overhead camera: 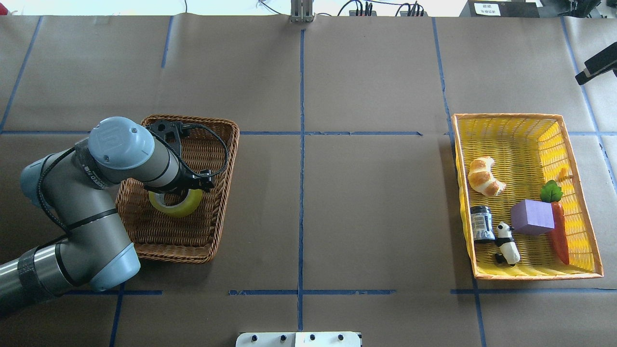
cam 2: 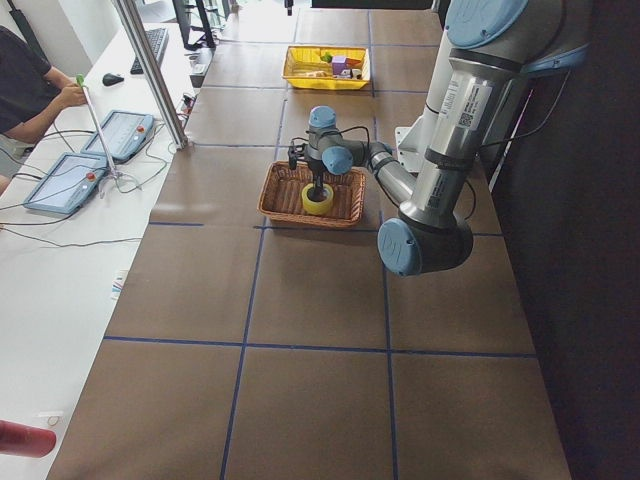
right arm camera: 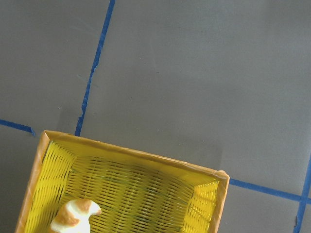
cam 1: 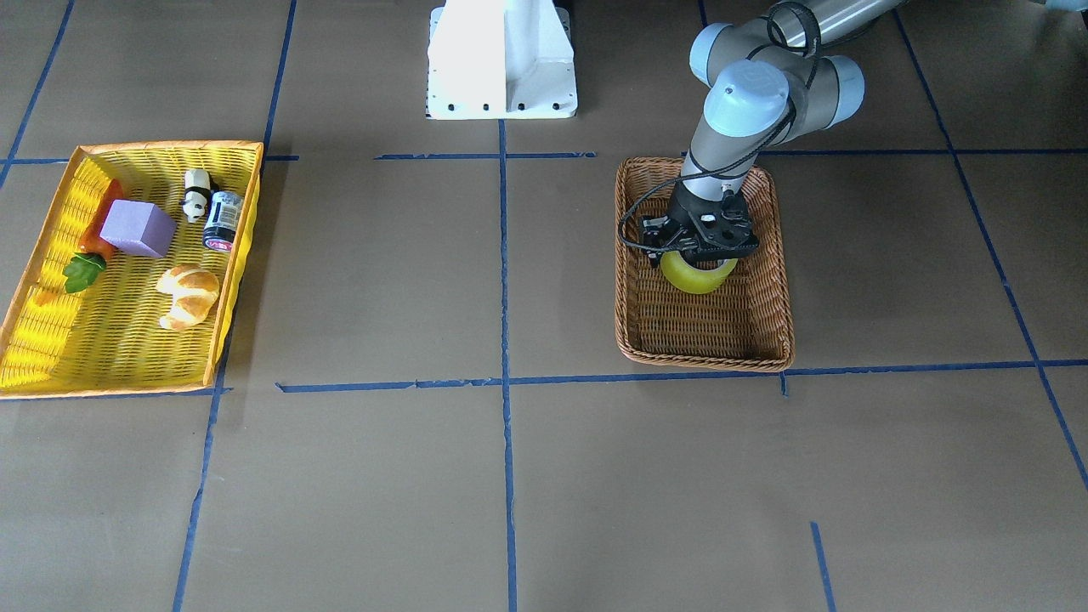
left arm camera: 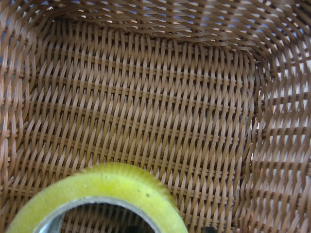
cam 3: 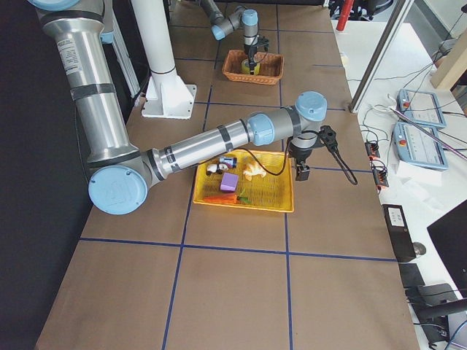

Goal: Move tape to another basket

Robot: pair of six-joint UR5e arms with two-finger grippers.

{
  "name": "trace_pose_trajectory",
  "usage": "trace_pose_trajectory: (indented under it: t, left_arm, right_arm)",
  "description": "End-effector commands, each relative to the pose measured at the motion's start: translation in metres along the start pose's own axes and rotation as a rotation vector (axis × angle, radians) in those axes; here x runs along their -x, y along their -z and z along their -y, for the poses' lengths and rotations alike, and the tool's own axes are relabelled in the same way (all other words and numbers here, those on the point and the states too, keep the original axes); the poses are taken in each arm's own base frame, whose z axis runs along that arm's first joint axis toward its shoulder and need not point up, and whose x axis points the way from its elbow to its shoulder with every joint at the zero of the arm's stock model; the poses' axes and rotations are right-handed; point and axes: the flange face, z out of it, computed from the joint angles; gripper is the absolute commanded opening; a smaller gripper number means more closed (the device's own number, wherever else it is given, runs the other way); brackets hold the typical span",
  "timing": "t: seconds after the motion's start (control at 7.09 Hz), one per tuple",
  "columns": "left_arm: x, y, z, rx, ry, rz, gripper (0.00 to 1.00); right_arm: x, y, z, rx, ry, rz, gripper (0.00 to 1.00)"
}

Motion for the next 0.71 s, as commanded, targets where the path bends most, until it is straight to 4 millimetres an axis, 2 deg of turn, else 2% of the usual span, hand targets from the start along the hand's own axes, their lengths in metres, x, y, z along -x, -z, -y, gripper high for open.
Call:
trace_pose_trajectory:
  t: [0.0,0.14,0.28,0.42,0.56]
  left_arm:
    - [-0.001,0.027,0.002,0.01,0.025,0.047,1.0]
    - [-0.005,0.062,0.01,0.034,-0.008,0.068,1.0]
    - [0.01,0.098,0.025,0.058,-0.042,0.081,1.0]
    - [0.032,0.131,0.049,0.068,-0.068,0.074,1.0]
    - [0.067,0.16,0.081,0.082,-0.124,0.077,1.0]
  right_arm:
    - [-0.001,0.0,0.0,0.0,-0.001,0.001,1.0]
    - [-0.001,0.001,0.0,-0.002,-0.002,0.0,1.0]
    - [-0.004,0.003,-0.002,-0.004,-0.009,0.011,1.0]
    - [-0.016,0.006,-0.009,-0.004,-0.027,0.025,1.0]
    - [-0.039,0.01,-0.018,-0.005,0.002,0.035,1.0]
